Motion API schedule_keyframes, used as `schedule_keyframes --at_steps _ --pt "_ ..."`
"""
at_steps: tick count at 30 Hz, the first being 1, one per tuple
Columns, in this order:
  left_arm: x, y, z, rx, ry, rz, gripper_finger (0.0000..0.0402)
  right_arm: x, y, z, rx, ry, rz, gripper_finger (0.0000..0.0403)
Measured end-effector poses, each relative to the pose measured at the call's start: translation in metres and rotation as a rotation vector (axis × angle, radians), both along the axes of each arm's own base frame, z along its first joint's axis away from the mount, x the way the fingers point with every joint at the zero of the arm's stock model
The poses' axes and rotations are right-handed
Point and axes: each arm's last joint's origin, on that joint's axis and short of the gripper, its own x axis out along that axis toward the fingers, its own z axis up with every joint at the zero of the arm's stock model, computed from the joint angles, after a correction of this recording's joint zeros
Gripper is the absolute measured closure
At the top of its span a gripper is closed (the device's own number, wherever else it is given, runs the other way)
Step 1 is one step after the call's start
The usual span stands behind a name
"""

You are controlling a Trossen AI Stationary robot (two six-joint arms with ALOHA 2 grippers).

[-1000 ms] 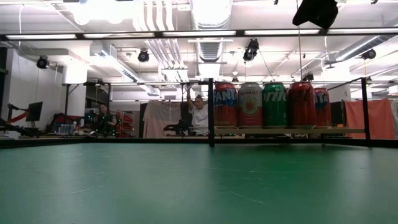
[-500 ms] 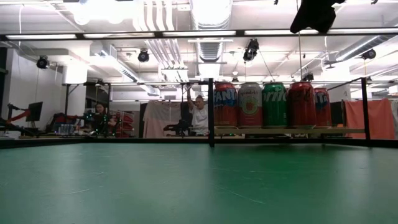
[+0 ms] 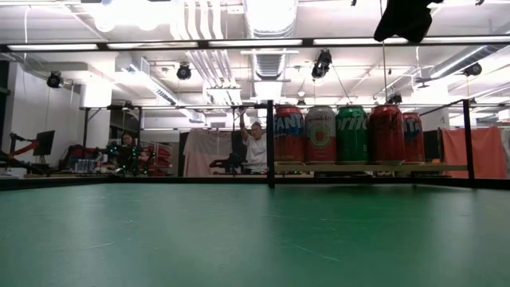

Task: Place canned beverage on shelf
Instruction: Put the red soda can on the shelf aligned with the other red soda cans

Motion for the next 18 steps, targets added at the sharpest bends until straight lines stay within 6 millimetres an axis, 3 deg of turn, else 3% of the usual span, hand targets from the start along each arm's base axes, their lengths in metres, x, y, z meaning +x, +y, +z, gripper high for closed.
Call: schedule_keyframes --at_steps 18 --pt "0.001 -0.003 -0.037 -0.035 -0.018 -0.004 0.0075 0.000 0.000 0.000 0.007 0.001 0.000 0.0394"
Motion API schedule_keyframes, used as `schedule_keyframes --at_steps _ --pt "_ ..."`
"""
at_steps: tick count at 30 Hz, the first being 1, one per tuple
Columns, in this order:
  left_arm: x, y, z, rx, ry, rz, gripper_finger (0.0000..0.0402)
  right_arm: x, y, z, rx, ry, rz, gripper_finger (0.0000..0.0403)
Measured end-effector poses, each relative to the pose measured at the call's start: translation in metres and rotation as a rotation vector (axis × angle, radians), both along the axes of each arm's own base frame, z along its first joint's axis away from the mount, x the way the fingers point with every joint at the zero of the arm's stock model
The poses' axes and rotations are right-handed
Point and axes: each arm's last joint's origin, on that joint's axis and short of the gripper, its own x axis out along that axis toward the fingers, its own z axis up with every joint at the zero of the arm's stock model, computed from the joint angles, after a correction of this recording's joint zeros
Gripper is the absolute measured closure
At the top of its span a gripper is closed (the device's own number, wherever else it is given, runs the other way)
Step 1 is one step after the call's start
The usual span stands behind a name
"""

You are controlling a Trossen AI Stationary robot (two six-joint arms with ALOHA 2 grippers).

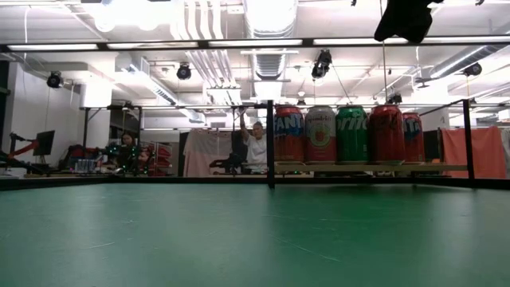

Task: Place canned beverage on shelf
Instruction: Put the red soda can on the shelf aligned with the other red soda cans

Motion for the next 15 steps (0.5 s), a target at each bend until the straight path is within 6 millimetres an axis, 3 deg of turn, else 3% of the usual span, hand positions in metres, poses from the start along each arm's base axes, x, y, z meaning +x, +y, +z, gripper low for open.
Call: schedule_keyframes --at_steps 7,10,15 --pt "0.001 0.001 -0.008 -0.007 0.003 0.005 0.0094 0.000 0.000 0.000 0.000 0.000 0.000 0.0394" --pt "0.002 -0.001 -0.005 -0.023 0.006 0.007 0.0123 0.000 0.000 0.000 0.000 0.000 0.000 0.0394" --pt "0.005 0.000 0.008 -0.024 0.000 0.009 0.0123 0.000 0.000 0.000 -0.001 0.000 0.001 0.0394"
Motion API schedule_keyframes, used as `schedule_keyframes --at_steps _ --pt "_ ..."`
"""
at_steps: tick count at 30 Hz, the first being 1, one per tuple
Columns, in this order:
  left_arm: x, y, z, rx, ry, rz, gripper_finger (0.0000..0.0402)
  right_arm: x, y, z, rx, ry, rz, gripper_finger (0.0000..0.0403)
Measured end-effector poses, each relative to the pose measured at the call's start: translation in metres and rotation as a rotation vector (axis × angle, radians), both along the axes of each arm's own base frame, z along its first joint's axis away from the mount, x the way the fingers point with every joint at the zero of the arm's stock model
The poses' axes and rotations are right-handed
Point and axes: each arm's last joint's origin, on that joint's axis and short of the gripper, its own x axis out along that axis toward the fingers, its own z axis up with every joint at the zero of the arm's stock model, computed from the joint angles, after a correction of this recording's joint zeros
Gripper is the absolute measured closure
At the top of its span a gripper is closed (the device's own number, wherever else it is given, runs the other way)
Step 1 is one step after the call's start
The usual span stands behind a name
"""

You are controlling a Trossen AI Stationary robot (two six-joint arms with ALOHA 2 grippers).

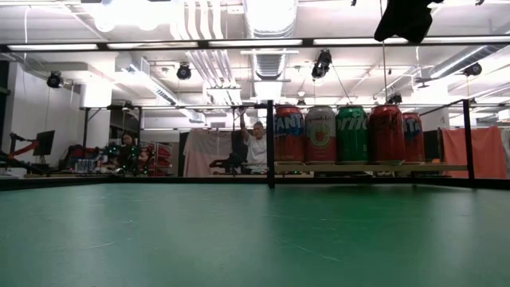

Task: Place canned beverage on shelf
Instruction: Put the red soda can on the shelf aligned with the other red soda cans

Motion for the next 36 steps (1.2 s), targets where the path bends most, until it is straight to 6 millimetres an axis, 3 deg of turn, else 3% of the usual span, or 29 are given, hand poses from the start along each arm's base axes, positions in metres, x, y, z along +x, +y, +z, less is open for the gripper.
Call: schedule_keyframes --at_steps 4,9,15,22,28,32,36 --pt "0.020 0.002 0.023 -0.026 -0.124 -0.032 0.0123 -0.001 0.005 0.000 -0.007 -0.006 0.026 0.0394" --pt "0.059 0.019 0.049 0.029 -0.302 -0.128 0.0123 0.000 0.020 0.002 -0.046 -0.079 0.098 0.0394" --pt "0.114 0.044 0.070 0.195 -0.440 -0.387 0.0123 -0.001 0.044 0.001 -0.082 -0.195 0.198 0.0394" --pt "0.175 0.074 0.073 0.334 -0.474 -0.711 0.0123 0.002 0.061 -0.010 -0.091 -0.299 0.265 0.0394" --pt "0.208 0.105 0.068 0.395 -0.493 -0.870 0.0123 0.013 0.068 -0.021 -0.179 -0.313 0.277 0.0389" --pt "0.220 0.121 0.070 0.388 -0.534 -0.899 0.0123 0.021 0.072 -0.028 -0.219 -0.306 0.271 0.0358" --pt "0.224 0.131 0.071 0.382 -0.537 -0.923 0.0123 0.028 0.071 -0.029 -0.271 -0.304 0.215 0.0297"
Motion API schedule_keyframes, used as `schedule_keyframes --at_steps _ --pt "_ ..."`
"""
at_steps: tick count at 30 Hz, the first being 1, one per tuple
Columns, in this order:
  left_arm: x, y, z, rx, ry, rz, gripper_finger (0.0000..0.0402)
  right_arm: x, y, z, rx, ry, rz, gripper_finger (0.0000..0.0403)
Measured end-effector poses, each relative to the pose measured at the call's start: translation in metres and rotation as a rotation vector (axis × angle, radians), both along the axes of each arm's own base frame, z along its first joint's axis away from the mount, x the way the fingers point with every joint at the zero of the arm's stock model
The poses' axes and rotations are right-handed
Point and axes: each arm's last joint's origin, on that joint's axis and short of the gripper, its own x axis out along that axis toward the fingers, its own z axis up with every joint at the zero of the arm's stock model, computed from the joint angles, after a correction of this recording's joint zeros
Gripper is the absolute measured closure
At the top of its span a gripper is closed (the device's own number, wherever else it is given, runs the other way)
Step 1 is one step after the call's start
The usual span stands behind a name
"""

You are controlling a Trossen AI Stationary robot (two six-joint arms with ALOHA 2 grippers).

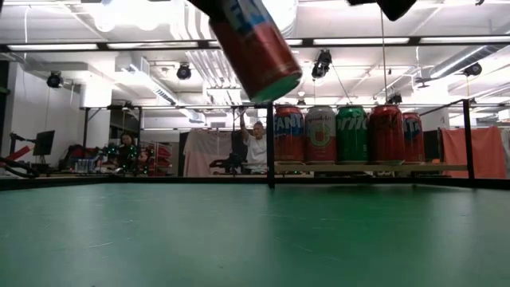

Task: Place canned beverage on shelf
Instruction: Put the red soda can on the shelf aligned with the other red soda cans

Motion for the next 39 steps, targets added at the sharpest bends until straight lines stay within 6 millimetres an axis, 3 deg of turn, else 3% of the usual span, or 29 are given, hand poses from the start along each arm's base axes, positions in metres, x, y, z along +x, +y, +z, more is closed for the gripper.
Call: schedule_keyframes --at_steps 9,15,29,35,39 --pt "0.008 0.008 0.002 0.018 -0.043 -0.044 0.0123 0.021 -0.013 0.000 -0.022 -0.011 -0.121 0.0107" --pt "0.015 0.018 0.004 0.017 -0.088 -0.023 0.0123 0.035 -0.015 -0.012 -0.043 0.027 -0.149 0.0036" --pt "0.022 0.021 0.008 0.024 -0.156 -0.056 0.0123 0.058 -0.018 -0.021 -0.136 0.048 -0.211 0.0040" --pt "0.022 0.021 0.009 0.021 -0.161 -0.057 0.0121 0.058 -0.018 -0.019 -0.149 0.049 -0.204 0.0125" --pt "0.023 0.022 0.010 0.011 -0.173 -0.052 0.0059 0.055 -0.020 -0.019 -0.166 0.060 -0.208 0.0130"
